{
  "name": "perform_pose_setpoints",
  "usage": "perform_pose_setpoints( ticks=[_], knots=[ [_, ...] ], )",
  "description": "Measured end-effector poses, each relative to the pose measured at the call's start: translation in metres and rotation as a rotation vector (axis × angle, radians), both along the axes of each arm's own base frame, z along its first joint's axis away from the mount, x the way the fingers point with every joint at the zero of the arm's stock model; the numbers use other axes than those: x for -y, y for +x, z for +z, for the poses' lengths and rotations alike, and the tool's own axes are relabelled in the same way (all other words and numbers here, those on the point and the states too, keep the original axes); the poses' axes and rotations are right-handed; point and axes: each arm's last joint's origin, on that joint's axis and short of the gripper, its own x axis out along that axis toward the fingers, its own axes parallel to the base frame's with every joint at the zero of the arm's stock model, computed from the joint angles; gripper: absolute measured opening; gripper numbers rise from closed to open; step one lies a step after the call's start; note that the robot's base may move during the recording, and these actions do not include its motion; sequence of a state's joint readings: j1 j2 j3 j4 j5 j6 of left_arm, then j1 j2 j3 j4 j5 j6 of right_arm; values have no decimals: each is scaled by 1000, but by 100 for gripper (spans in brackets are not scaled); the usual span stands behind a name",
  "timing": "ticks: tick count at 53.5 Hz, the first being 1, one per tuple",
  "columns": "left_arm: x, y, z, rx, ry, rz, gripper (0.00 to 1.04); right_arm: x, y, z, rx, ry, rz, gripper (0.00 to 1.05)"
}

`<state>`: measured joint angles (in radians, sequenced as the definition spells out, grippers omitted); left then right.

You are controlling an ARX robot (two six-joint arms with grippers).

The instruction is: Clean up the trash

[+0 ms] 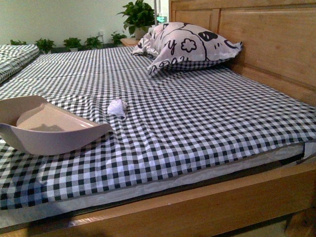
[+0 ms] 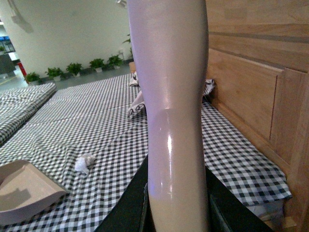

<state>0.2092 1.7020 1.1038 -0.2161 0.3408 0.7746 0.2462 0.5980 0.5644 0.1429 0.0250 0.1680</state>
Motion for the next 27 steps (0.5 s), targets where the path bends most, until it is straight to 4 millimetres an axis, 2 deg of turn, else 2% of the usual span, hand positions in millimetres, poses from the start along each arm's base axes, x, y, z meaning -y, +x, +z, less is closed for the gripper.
perform_pose_setpoints(
  ticks=[17, 27],
  knots=[
    [7, 20, 5, 56, -6, -62, 27, 0, 0, 0, 0, 0, 0, 19],
    [15, 23, -4, 33, -13, -101, 27, 0, 0, 0, 0, 0, 0, 19]
  ],
)
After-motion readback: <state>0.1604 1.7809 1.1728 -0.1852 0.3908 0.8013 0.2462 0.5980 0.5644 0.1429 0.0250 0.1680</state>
